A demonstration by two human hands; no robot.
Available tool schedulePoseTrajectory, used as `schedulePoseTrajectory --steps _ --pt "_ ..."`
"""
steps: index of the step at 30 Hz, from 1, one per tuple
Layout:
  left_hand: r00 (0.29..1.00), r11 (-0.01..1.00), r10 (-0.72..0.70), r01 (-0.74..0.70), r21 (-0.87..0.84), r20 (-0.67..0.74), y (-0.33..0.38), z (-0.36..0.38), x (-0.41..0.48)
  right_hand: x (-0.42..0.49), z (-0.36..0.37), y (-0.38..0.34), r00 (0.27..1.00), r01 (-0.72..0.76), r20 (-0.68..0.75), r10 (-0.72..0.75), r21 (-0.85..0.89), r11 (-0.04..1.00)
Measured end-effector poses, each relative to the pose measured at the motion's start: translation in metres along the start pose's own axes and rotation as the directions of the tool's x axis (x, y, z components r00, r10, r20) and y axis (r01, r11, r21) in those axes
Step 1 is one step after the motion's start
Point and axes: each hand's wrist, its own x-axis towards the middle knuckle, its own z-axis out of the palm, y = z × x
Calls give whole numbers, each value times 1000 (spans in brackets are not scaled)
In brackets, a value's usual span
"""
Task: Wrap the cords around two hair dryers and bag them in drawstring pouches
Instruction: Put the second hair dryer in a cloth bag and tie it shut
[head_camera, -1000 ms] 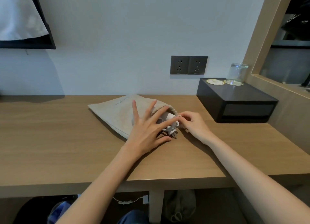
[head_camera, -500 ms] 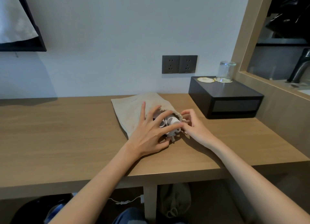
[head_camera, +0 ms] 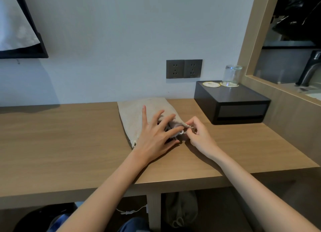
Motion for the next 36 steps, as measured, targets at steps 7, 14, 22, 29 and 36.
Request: schedulePoseTrajectory --steps 7,14,22,29,36 --pt "968 969 -240 244 -38 75 -15 5 -5 -10 2 -6 997 10 -72 -7 43 999" --pt "997 933 -68 72 -352 24 -32 7 -20 -14 4 -6 991 114 -48 -127 -206 972" --pt "983 899 -143 178 -401 115 -36 -14 -35 -7 25 -15 918 378 132 -374 -578 723" --pt "925 810 -206 344 -475 319 -38 -7 -44 4 33 -19 944 324 150 -294 -588 741" --pt "877 847 -296 424 -321 377 -31 -7 -57 17 23 -32 947 305 105 -303 -585 751"
